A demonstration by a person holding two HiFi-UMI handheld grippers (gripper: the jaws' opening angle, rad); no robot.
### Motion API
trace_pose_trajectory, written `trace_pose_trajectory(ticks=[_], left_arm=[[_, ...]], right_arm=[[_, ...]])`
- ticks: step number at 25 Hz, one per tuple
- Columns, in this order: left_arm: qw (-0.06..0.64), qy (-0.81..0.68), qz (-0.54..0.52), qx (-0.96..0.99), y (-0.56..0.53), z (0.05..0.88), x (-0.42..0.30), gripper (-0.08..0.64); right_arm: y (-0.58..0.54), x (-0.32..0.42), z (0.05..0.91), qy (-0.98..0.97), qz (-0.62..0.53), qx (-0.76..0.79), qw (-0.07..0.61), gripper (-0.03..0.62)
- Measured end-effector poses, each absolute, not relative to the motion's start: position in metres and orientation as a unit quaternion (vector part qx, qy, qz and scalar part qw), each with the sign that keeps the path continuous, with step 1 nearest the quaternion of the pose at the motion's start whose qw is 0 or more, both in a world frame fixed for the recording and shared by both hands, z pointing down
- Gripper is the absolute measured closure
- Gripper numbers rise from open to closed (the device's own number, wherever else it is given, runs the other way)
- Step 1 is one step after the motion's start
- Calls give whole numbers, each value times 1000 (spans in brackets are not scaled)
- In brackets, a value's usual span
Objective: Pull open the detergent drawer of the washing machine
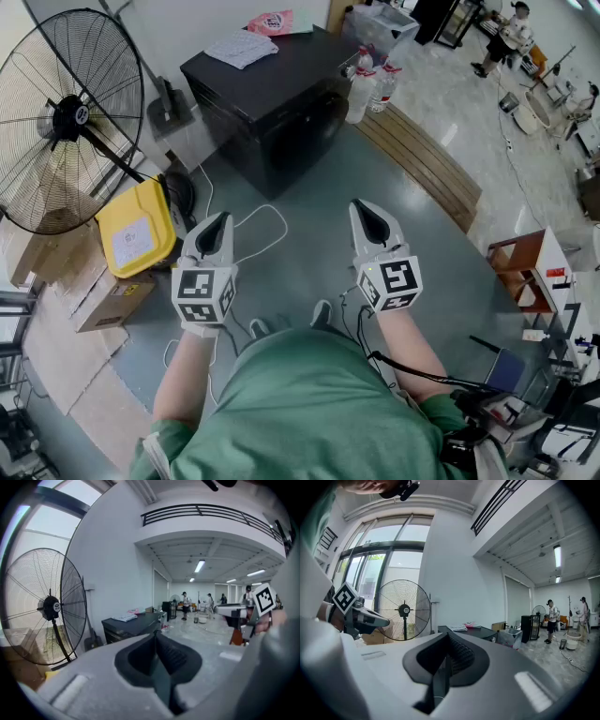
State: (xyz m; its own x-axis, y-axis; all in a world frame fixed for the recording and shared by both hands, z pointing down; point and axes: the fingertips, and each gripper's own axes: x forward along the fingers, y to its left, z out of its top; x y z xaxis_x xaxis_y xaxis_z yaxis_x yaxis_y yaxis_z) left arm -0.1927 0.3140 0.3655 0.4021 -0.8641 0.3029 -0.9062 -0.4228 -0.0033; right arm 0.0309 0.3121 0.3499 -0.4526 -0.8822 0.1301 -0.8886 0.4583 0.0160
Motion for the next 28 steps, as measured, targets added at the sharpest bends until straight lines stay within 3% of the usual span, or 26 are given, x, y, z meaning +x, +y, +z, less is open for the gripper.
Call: trace_pose_trajectory(ticks=[12,16,28], left_arm=[[66,-554,102,824,305,352,-167,528],[45,-559,80,824,301,338,-142,423],[53,-590,103,799,313,357,-89,414]], right_arm=[[309,63,346,-861,40,505,30,589],[300,86,344,-873,56,485,12,446],[279,136,361,-895,67,442,13,443]])
